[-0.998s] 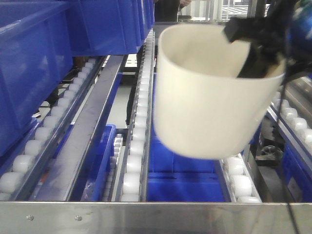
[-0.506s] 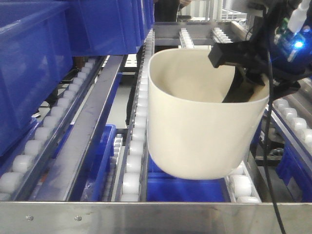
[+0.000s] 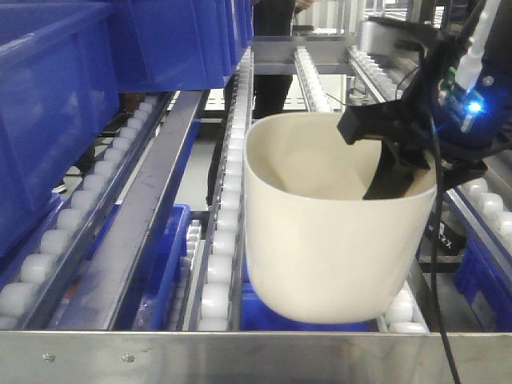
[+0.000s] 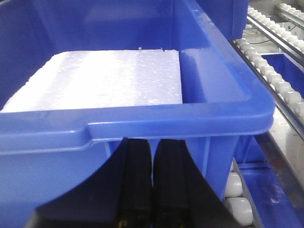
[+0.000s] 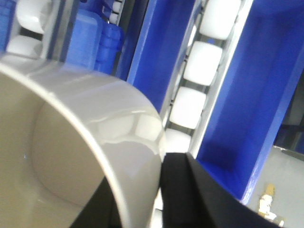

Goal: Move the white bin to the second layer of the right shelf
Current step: 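Swing the bin over the rollers and lower it with the right gripper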

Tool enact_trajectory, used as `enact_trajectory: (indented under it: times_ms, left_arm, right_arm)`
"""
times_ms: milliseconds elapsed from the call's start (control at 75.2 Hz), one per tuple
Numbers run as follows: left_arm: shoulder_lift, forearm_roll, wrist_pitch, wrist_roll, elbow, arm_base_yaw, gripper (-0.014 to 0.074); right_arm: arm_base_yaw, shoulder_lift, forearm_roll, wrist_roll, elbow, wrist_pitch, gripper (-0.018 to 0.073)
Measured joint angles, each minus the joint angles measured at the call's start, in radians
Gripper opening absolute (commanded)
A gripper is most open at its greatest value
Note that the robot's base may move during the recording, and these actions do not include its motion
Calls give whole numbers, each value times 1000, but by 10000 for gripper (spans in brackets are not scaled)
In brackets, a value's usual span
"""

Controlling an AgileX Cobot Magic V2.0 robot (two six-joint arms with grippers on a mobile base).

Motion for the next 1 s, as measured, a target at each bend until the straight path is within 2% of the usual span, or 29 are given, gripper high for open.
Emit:
enact_trajectory:
  times_ms: [705, 998]
  left_arm:
    - [0, 0, 0, 0, 0, 0, 85]
    - [0, 0, 0, 0, 0, 0, 85]
  right_arm:
    - [9, 26, 6, 0, 22, -17, 56]
    - [38, 27, 0, 0, 22, -27, 56]
